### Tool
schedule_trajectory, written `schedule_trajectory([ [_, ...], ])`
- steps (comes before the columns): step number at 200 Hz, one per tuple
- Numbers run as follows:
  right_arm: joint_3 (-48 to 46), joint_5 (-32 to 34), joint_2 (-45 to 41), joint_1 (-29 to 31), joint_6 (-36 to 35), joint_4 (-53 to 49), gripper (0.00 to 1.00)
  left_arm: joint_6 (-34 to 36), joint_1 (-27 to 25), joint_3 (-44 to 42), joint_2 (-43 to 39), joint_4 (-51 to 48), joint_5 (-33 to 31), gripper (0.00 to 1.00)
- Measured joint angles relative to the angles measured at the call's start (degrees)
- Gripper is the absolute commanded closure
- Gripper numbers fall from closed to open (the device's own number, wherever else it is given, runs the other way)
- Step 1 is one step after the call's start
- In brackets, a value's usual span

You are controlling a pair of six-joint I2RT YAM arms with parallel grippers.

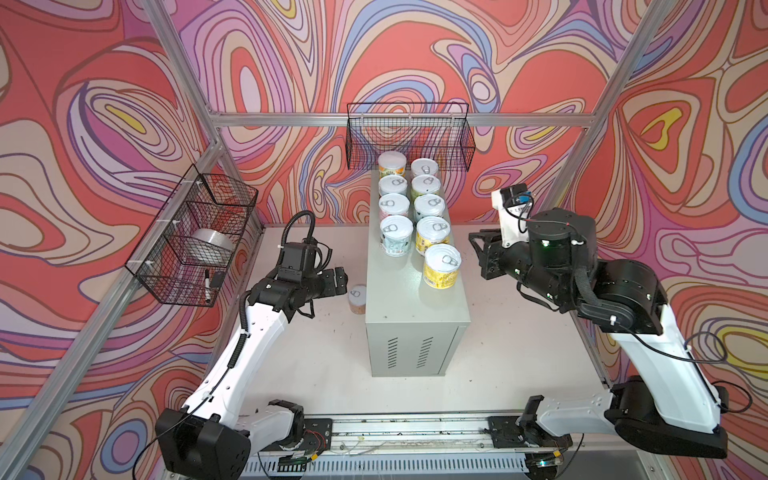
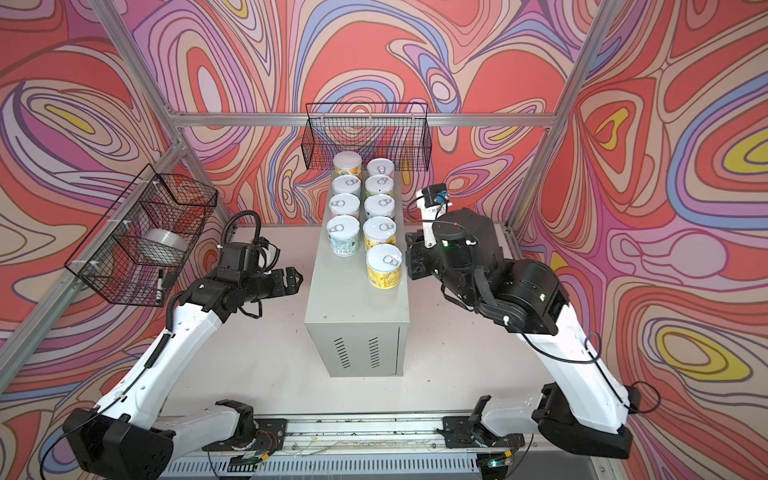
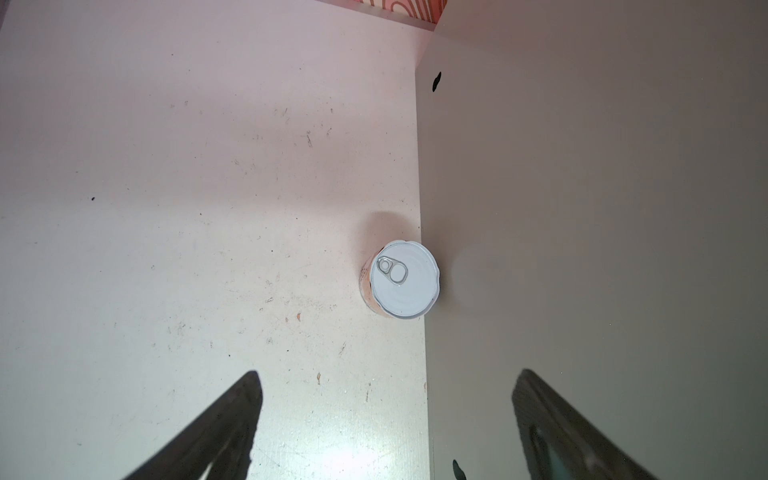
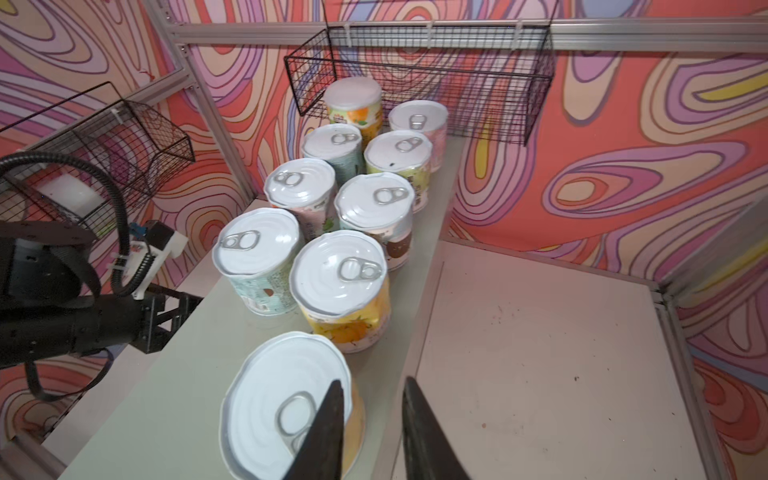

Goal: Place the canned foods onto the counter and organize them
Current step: 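Open the right gripper and release the yellow can, then withdraw the right gripper toward the floor beside the cabinet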

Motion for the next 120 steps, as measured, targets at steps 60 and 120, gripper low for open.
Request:
schedule_trajectory([
  [60,-5.5,3.3,-1.7,-0.2,2.6,-2.5,0.71,-0.2,0.0,0.0,0.0,0.0,0.5,0.06],
  [120,-8.7,1.3,1.0,-0.2,2.7,-1.6,0.7,-0.3,0.0,0.0,-0.3,0.0,0.5,0.06],
])
